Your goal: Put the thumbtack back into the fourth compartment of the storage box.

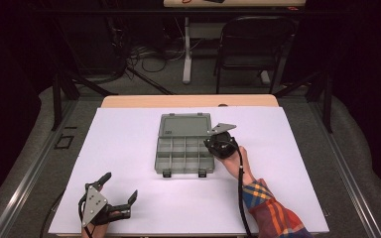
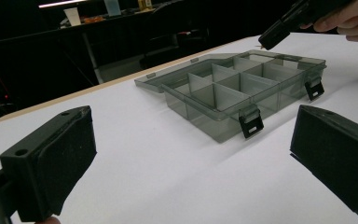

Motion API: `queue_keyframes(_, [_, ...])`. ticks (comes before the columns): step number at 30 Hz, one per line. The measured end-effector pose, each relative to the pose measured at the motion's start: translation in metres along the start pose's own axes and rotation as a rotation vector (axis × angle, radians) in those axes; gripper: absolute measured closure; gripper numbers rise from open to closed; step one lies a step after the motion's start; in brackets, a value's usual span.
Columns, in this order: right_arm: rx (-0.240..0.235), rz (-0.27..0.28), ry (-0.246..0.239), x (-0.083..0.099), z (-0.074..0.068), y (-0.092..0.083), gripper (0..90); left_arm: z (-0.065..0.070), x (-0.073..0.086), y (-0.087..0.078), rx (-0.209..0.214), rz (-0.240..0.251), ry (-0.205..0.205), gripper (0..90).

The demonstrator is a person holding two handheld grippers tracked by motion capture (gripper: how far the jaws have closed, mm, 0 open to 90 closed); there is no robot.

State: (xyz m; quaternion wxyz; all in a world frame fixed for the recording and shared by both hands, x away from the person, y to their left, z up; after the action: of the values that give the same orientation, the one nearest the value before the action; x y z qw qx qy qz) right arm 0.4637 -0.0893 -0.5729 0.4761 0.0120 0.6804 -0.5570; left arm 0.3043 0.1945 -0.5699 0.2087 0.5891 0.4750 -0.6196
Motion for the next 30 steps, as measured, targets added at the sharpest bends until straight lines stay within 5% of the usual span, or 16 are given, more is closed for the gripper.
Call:
queue_keyframes(10, [-0.011,-0.006,0.025,0.002,0.004,0.001,71.7,0.0,-0.001,0.0,0.001,0.004,-0.006,0.1])
queue_keyframes(20, [-0.074,0.016,-0.002,0.001,-0.004,-0.012,25.3,-0.002,0.0,-0.001,-0.006,0.0,-0.009,0.1])
queue_keyframes(30, [-0.12,0.051,-0.041,0.006,-0.019,-0.032,8.8,-0.001,0.0,-0.003,-0.006,0.004,-0.005,0.1])
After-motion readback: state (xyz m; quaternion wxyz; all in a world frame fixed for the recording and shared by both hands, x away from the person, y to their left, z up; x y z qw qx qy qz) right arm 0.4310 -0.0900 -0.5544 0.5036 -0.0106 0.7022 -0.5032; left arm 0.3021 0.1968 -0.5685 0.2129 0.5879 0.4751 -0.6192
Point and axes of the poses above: each handheld gripper's, and its own axes: y roughly forward along the jaws, x roughly out of its underside, z roughly to its right, the point moved 9 cm from there along y, roughly forward along the jaws, and after that the axes turned 9 degrees about -z, right-handed, at the moved point
